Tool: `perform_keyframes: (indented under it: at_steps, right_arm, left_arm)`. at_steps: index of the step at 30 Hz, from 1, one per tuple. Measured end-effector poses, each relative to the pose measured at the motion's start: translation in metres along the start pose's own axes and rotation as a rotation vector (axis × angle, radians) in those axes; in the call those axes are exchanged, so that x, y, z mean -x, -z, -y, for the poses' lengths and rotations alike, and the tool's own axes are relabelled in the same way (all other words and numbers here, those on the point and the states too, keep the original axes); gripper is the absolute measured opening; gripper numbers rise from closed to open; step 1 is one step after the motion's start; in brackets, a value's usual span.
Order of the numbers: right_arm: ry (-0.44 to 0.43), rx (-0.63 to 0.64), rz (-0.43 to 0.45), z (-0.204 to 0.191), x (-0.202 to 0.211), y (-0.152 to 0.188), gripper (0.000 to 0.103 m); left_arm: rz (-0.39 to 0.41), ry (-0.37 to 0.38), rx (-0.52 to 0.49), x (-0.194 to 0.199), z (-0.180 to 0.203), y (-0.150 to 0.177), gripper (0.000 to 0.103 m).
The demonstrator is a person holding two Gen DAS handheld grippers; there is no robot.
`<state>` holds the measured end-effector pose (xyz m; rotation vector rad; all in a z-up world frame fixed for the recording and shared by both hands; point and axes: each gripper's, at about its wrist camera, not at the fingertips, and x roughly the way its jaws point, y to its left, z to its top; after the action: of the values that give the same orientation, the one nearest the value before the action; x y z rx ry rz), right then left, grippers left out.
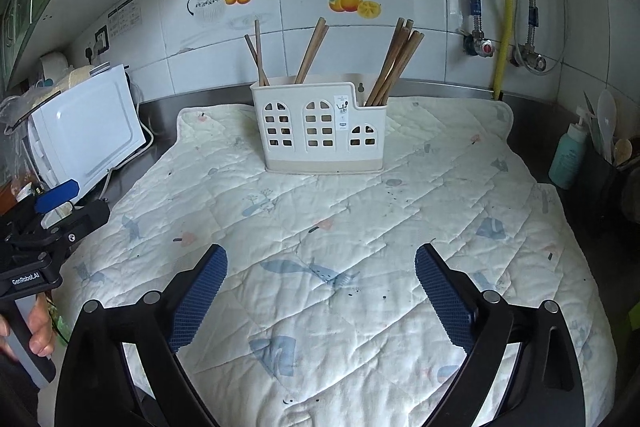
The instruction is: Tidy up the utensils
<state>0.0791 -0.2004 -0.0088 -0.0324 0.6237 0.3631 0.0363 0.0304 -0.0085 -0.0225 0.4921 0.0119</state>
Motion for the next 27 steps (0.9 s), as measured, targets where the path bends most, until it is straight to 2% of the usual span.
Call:
perform_keyframes:
  at_steps: [7, 27]
  right_arm:
    - [0.012, 0.004, -0.015, -0.001, -0.002, 0.008, 0.092]
    - [0.024, 0.043, -0.023, -0.009, -0.005, 0.010, 0.092]
  left_arm:
    - [-0.035, -0.005, 0.014, -0.005, -0.001, 0.007, 0.098]
    - [-0.062, 0.001, 0.027, -0.010, -0.003, 0.013, 0.098]
